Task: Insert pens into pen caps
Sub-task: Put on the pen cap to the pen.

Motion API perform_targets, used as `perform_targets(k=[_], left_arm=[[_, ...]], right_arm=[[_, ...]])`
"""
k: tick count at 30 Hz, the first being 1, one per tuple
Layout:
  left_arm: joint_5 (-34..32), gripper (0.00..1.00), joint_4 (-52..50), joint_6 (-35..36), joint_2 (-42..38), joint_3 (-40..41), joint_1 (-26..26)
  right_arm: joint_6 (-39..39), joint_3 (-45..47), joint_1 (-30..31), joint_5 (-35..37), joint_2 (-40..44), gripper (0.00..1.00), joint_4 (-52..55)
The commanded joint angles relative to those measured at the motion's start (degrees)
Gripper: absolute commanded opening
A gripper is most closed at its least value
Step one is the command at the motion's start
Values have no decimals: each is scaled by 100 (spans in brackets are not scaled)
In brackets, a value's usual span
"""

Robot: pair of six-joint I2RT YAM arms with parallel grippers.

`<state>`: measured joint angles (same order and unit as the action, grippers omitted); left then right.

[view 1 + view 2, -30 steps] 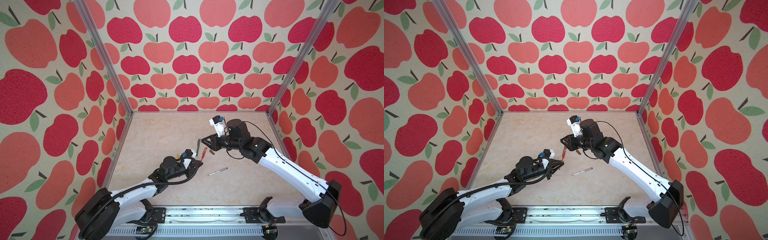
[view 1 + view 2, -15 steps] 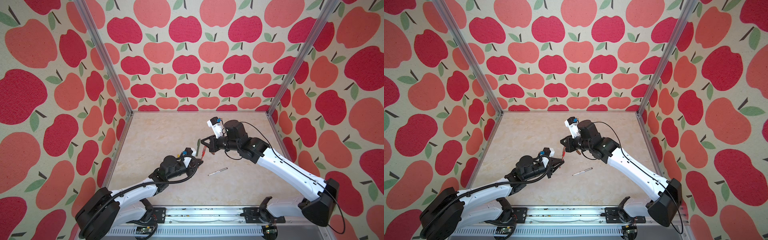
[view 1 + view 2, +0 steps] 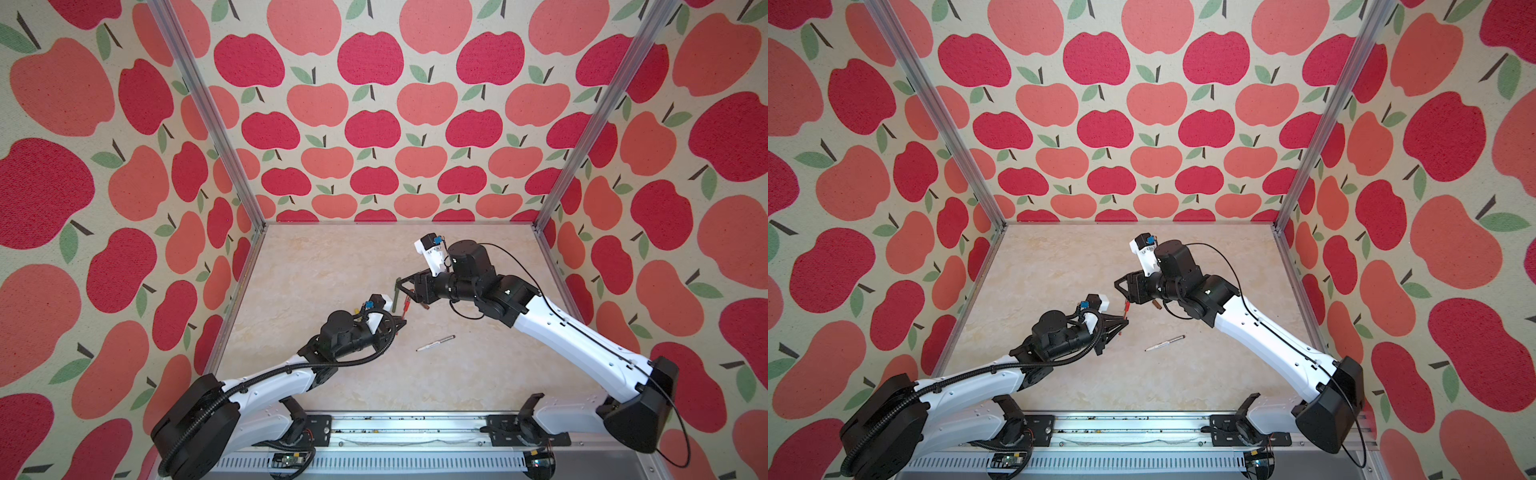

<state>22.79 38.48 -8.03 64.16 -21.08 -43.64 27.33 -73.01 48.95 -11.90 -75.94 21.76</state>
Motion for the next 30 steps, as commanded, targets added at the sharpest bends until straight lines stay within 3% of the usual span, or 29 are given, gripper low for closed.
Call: perform_targets(k=[1,2,3,6,11,19,26,30], left_arm=[[-80,0,178,41,-69,-59,-22],[-102,0,182,99,-94,-54,-22],[-97,0,207,199,-114,-33,-22],[-90,0,389,521,-141,52,-32],[-195,0,731,864,-119,139,-34],[-197,0,936,920,44,122,-18],[264,0,-28,1080,-4,-317,-38],[-74,0,-623,1428,-158,-509,-83]], right_arm=[[164,-73,-123,-6,87,79,-146],[273,-22,-175,-28,127,98,-198],[399,31,-223,-19,179,99,-272],[759,215,-410,-122,335,99,-407],[1122,190,-730,-1045,369,99,-359],[1633,444,-990,-1773,493,95,-915],[804,-202,-972,-1581,-20,96,-93],[429,-964,-959,-1689,-521,96,1114]])
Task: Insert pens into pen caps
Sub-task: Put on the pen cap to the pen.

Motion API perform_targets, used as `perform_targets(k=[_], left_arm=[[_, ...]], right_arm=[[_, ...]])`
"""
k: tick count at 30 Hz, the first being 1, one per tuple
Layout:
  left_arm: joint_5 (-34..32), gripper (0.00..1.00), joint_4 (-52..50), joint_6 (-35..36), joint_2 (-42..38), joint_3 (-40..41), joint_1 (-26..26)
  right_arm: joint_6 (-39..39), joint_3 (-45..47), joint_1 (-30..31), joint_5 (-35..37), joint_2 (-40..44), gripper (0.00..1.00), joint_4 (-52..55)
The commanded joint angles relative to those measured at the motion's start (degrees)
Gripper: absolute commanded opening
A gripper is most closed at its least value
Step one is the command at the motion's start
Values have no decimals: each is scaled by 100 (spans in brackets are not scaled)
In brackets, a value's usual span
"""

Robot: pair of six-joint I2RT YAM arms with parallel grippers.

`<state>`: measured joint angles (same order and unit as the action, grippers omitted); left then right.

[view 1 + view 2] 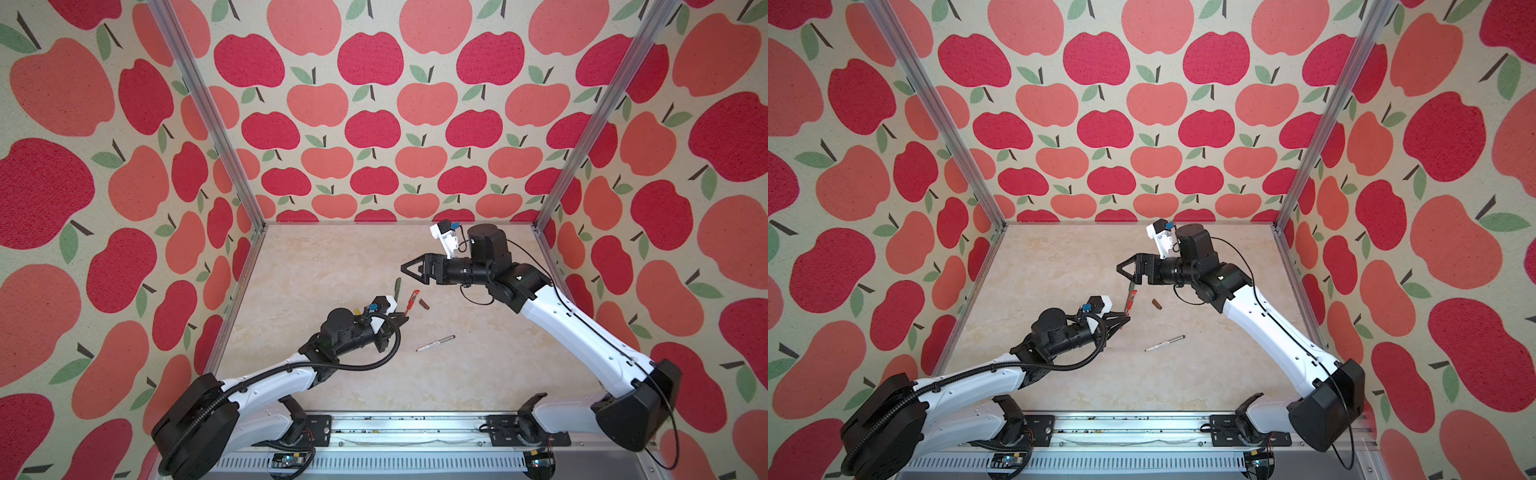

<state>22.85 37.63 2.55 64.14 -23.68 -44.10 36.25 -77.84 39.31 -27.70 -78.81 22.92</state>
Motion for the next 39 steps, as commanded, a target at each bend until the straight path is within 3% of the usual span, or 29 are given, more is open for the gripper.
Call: perform_targets(k=[1,7,16,39], left_arm=[[-221,0,-729,491,-156,-311,-65],[-1189,0,-1531,1370,-209,-636,-300],[-1899,0,-1678,1674,270,-884,-451],[-1811,0,-1190,1893,37,-564,-538]], right_arm=[[-502,-625,15,-53,-326,96,1251],[120,-912,48,146,-688,96,1722],[356,-1049,392,392,-1045,94,1787],[414,-1100,297,46,-1476,94,1787]])
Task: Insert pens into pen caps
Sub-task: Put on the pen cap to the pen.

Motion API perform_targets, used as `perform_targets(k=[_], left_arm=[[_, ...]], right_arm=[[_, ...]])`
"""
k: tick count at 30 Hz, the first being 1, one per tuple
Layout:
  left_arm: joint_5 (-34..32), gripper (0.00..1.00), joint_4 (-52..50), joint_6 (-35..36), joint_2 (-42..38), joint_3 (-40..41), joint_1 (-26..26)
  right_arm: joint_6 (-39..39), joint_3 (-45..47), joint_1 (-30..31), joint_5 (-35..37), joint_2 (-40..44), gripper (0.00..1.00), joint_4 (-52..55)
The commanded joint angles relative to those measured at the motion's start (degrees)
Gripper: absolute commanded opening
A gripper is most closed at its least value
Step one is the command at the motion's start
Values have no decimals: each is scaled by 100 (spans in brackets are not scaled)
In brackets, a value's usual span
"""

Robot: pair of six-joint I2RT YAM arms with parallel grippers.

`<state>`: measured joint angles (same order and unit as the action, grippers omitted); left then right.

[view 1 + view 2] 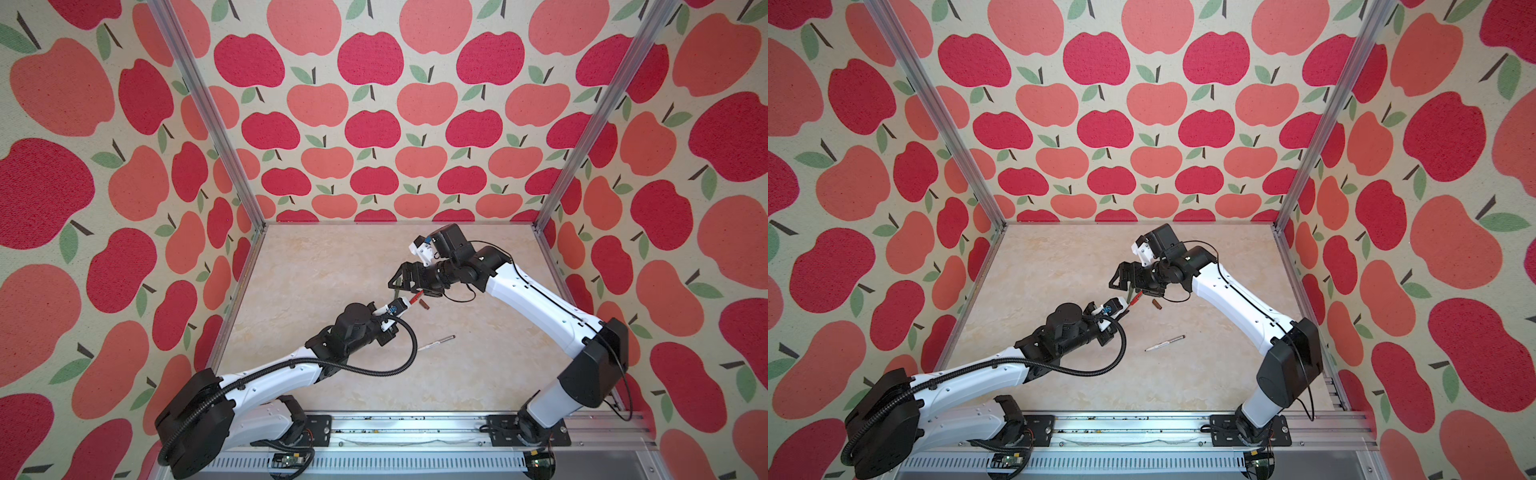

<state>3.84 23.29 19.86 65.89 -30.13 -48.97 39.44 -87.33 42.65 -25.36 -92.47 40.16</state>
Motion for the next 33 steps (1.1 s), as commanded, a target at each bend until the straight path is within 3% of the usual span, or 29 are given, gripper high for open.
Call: perform_targets(k=[1,33], left_arm=[[83,0,278,192,-146,101,-58],[-43,0,440,334,-17,86,-78]], right_arm=[[98,-159,-55,-232,-105,94,64],[-106,-320,-231,-812,53,93,339]])
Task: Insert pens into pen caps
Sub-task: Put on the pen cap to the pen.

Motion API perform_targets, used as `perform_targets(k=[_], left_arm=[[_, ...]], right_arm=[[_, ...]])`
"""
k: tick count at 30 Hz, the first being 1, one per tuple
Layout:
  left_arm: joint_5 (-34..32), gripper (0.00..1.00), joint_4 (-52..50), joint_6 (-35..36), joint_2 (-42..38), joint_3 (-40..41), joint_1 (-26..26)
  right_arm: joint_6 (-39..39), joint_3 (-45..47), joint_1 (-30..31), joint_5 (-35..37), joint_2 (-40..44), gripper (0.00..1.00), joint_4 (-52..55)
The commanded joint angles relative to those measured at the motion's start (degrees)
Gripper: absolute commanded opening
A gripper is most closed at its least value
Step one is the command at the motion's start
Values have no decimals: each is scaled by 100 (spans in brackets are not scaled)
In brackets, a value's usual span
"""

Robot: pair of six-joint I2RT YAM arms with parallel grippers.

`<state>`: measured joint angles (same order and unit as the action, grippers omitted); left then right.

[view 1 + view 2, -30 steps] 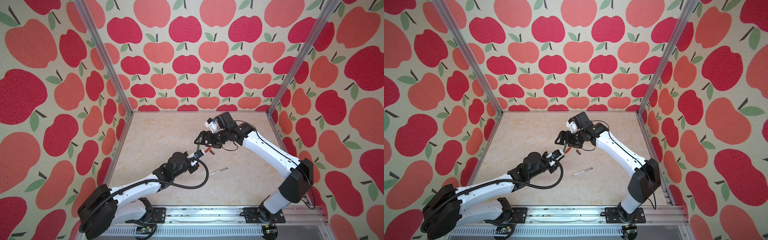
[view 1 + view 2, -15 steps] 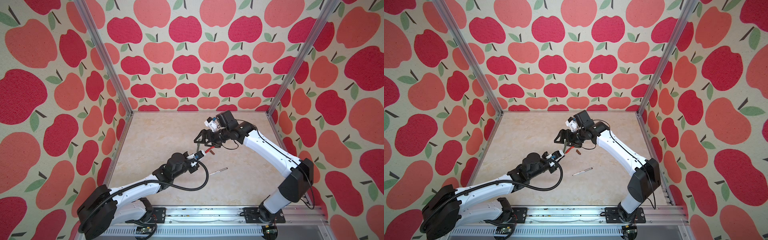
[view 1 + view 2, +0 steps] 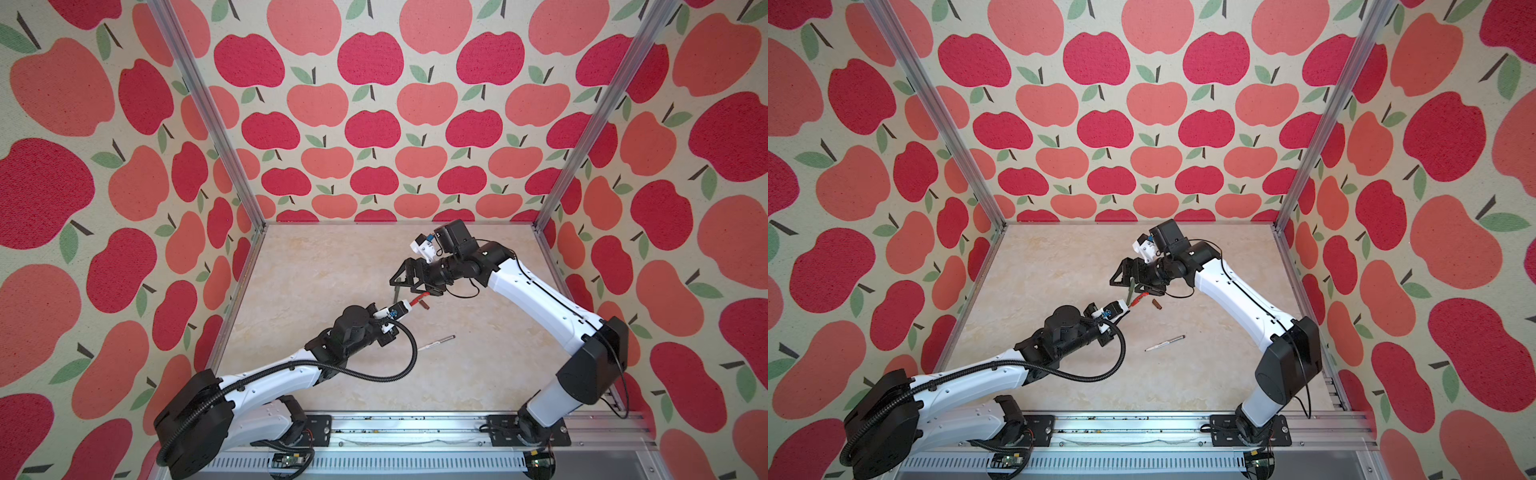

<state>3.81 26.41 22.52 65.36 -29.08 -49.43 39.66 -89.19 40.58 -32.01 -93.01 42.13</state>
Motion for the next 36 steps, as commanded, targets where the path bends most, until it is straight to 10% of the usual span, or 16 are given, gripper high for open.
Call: perform_targets(k=[1,36], left_arm=[[-40,0,127,67,43,-19,-32],[-100,0,377,535,-37,-142,-194]], right_arm=[[-119,-110,-17,-155,116,93,137],[-356,17,258,-240,-182,93,277]])
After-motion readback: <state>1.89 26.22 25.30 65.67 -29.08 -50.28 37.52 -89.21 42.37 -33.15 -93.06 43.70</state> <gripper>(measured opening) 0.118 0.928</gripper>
